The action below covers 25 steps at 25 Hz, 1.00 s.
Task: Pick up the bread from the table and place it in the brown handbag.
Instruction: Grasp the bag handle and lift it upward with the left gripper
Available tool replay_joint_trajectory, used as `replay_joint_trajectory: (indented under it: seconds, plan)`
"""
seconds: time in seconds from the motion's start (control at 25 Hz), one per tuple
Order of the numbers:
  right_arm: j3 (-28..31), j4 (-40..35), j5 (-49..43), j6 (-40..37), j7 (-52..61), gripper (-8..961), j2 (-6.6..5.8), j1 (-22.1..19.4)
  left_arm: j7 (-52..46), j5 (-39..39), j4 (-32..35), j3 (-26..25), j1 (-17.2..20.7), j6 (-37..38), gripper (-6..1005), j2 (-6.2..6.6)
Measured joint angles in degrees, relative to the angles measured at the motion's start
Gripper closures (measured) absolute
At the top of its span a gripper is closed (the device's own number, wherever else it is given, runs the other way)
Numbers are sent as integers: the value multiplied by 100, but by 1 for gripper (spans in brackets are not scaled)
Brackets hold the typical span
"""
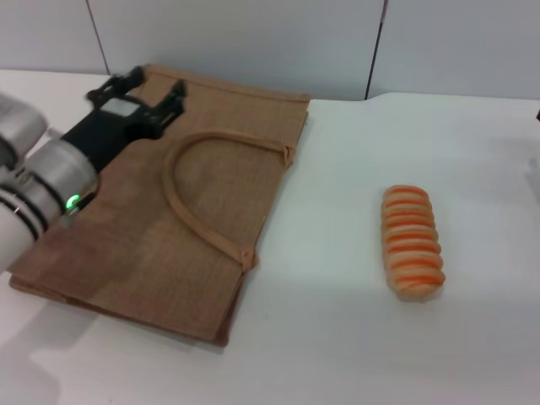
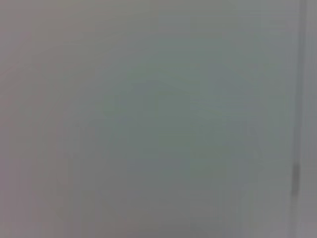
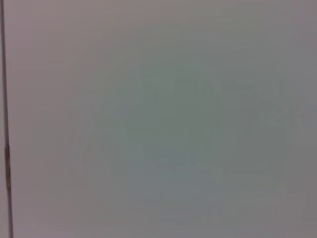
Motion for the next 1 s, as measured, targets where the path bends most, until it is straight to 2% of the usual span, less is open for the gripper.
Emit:
replay_joint_trajectory:
  seconds: [0.24,0.4,0.48,0.56,0.72,0.8,0.84,1.0]
  plan:
    - [0,0,-11,13,0,168,1,-6,-654,738,65,188,-553,253,295,132]
    - [0,0,-18,118,0,168,-3,2,-1183,1259,544,190,-655,817,305,201]
    - [0,0,-21,140,0,168,-9,7,-1358,1516,922,191,-585,1295,310,207]
    - [0,0,-22,144,0,168,-12,6,-1458,1857,1548,169,-381,1905,315,154]
    - [0,0,-20,147,0,167,-14,13,-1503,2300,3046,176,325,3226,325,-60]
    - [0,0,-13,149,0,167,-14,26,-1575,2423,3682,316,600,3837,330,-104]
    - [0,0,-10,150,0,167,-14,30,-1809,2477,4137,599,762,4362,332,-89]
    - [-1,0,-13,231,0,167,-14,34,-2174,2677,4303,768,803,4607,342,-67]
